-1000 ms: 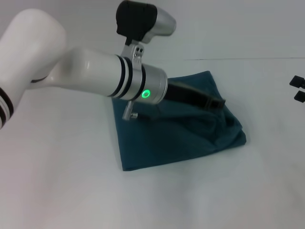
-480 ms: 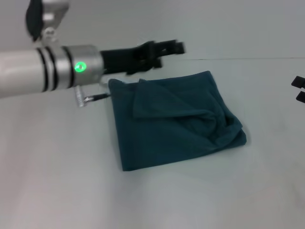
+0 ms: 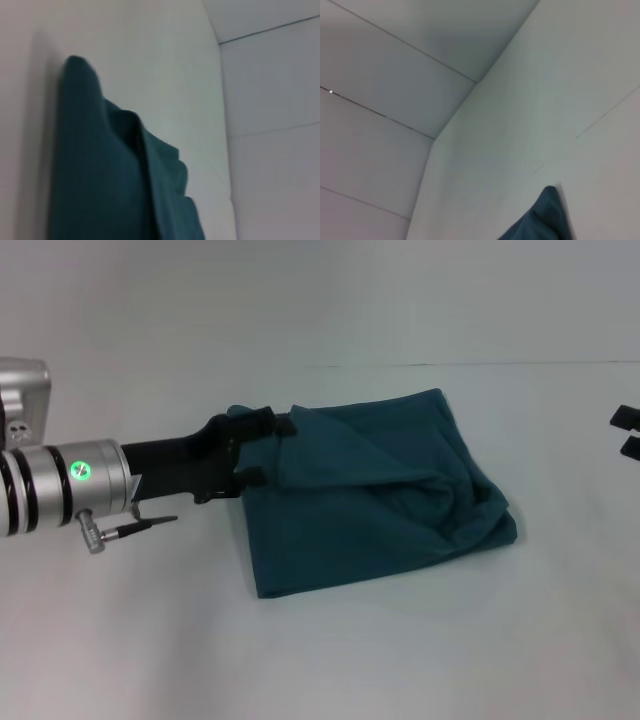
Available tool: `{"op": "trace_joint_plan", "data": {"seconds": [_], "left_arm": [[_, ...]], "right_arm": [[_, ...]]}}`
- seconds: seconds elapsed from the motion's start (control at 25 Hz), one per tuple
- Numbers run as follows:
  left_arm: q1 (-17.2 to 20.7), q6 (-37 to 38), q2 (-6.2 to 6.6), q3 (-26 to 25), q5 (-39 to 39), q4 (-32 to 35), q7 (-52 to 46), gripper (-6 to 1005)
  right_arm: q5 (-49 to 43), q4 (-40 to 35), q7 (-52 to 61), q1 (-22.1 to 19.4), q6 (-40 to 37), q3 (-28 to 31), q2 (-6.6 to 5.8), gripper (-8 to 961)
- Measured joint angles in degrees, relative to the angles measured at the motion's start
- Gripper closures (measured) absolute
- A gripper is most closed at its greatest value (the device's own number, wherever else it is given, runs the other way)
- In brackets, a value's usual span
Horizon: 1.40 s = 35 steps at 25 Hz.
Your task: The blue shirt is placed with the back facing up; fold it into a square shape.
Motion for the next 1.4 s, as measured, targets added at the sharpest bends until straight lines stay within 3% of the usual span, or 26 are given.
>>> {"op": "trace_joint_plan", "data": {"seconds": [0.2,0.32,0.52,0.68,0.8,1.08,1.36,1.4], "left_arm": [[1.62,-0.13,-0.64,-1.47,-0.03,-0.47,2.07,106],[2.66,2.99,-0.43,-3.49,-0.01,0.08,7.20,108],[4.10,17.02,0.97,-10.34,2.52,0.99,33.43,111],[7.03,23.11,0.25,-14.58,4.56,2.71,51.03,112],[9.05,23.15,-0.39,-17.62,4.42,2.91,55.25,112],[10.96,24.82,-1.71,-26.50,4.15,2.38,54.76,111],[10.54,25.45,-2.31,-28.54,3.23,0.40,54.61,112],[10.54,25.33,-2.33,-28.81,2.89,0.04,54.56,112]], "right_arm": [[-4.81,-0.87,0.06,2.50,-0.59,-4.48,-0.18,269],[-9.57,-2.82,0.01,5.58,-3.26,-7.16,-0.94,269],[-16.78,-9.14,0.47,11.11,-7.55,-9.27,-1.56,269],[-21.24,-14.94,-1.16,14.77,-8.88,-12.39,-1.38,269],[-22.97,-18.68,-4.04,16.47,-9.06,-16.37,-0.27,269],[-28.81,-24.12,-5.18,21.40,-5.54,-24.31,4.13,269],[-39.48,-25.51,-5.16,25.55,2.44,-33.54,9.16,269],[-39.48,-25.51,-5.16,25.55,2.44,-33.54,9.16,269]]}}
